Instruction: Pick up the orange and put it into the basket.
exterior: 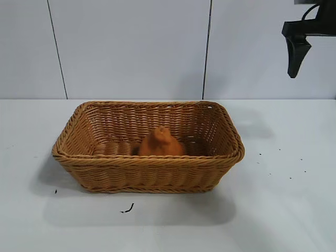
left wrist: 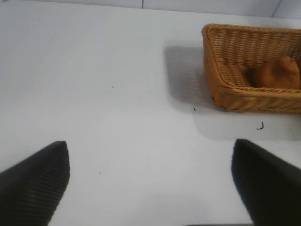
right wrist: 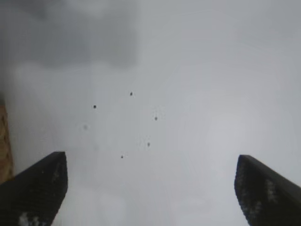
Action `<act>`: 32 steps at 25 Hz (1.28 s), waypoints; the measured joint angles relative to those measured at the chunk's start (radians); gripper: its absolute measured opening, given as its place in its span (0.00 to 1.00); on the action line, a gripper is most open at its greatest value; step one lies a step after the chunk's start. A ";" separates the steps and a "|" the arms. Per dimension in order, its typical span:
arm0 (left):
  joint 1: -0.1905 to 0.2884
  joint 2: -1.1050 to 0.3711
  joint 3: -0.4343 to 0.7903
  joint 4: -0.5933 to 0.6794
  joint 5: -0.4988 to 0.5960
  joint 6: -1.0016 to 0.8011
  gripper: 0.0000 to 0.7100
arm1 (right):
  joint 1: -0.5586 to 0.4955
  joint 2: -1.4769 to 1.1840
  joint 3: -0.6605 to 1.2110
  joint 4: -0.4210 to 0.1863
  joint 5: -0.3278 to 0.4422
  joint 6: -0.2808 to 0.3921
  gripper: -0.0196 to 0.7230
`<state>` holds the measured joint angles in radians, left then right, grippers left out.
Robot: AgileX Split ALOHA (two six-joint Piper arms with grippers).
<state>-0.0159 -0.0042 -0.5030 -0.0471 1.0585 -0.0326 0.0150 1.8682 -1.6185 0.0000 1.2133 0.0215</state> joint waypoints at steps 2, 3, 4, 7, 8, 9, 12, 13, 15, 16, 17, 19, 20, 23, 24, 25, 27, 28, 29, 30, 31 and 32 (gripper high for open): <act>0.000 0.000 0.000 0.000 0.000 0.000 0.95 | 0.000 -0.085 0.103 0.006 0.001 -0.007 0.96; 0.000 0.000 0.000 0.000 0.000 0.000 0.95 | 0.000 -0.121 0.146 0.008 0.001 -0.010 0.96; 0.000 0.000 0.000 0.000 0.000 0.000 0.95 | 0.000 -0.166 0.197 0.010 0.001 -0.011 0.96; 0.000 0.000 0.000 0.000 0.000 0.000 0.95 | 0.000 -0.295 0.338 0.011 0.001 -0.014 0.96; 0.000 0.000 0.000 0.000 0.000 0.000 0.95 | 0.000 -0.343 0.379 0.011 0.001 -0.022 0.96; 0.000 0.000 0.000 0.000 0.000 0.000 0.95 | 0.000 -0.382 0.427 0.011 0.001 -0.022 0.96; 0.000 0.000 0.000 0.000 0.000 0.000 0.95 | 0.000 -0.532 0.574 0.014 0.002 -0.022 0.96; 0.000 0.000 0.000 0.000 0.000 0.000 0.95 | 0.000 -0.582 0.616 0.014 0.002 -0.022 0.96; 0.000 0.000 0.000 0.000 0.000 0.000 0.95 | 0.000 -0.674 0.719 0.014 -0.013 -0.022 0.96; 0.000 0.000 0.000 0.000 0.000 0.000 0.95 | 0.000 -0.724 0.770 0.014 -0.030 -0.029 0.96; 0.000 0.000 0.000 0.000 0.000 0.000 0.95 | 0.000 -0.774 0.812 0.014 -0.046 -0.031 0.96; 0.000 0.000 0.000 0.001 0.000 0.000 0.95 | 0.000 -0.871 0.907 0.014 -0.083 -0.037 0.96; 0.000 0.000 0.000 0.001 0.000 0.000 0.95 | 0.000 -0.925 0.952 0.014 -0.096 -0.040 0.96; 0.000 0.000 0.000 0.001 0.000 0.000 0.95 | 0.000 -1.080 1.060 0.014 -0.146 -0.053 0.96; 0.000 0.000 0.000 0.001 0.000 0.000 0.95 | 0.000 -1.136 1.086 0.014 -0.159 -0.055 0.96; 0.000 0.000 0.000 0.001 0.000 0.000 0.95 | 0.000 -1.182 1.104 0.014 -0.165 -0.058 0.96; 0.000 0.000 0.000 0.001 0.000 0.000 0.95 | 0.000 -1.289 1.112 0.014 -0.182 -0.063 0.96; 0.000 0.000 0.000 0.001 0.000 0.000 0.95 | 0.000 -1.332 1.112 0.014 -0.189 -0.064 0.96; 0.000 0.000 0.000 0.001 0.000 0.000 0.95 | 0.000 -1.374 1.112 0.014 -0.192 -0.065 0.96; 0.000 0.000 0.000 0.001 0.000 0.000 0.95 | 0.000 -1.433 1.112 0.014 -0.195 -0.066 0.96; 0.000 0.000 0.000 0.001 0.000 0.000 0.95 | 0.000 -1.474 1.113 0.014 -0.197 -0.066 0.96; 0.000 0.000 0.000 0.001 0.000 0.000 0.95 | 0.000 -1.524 1.114 0.014 -0.195 -0.066 0.96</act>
<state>-0.0159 -0.0042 -0.5030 -0.0462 1.0585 -0.0326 0.0150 0.3446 -0.5042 0.0136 1.0180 -0.0446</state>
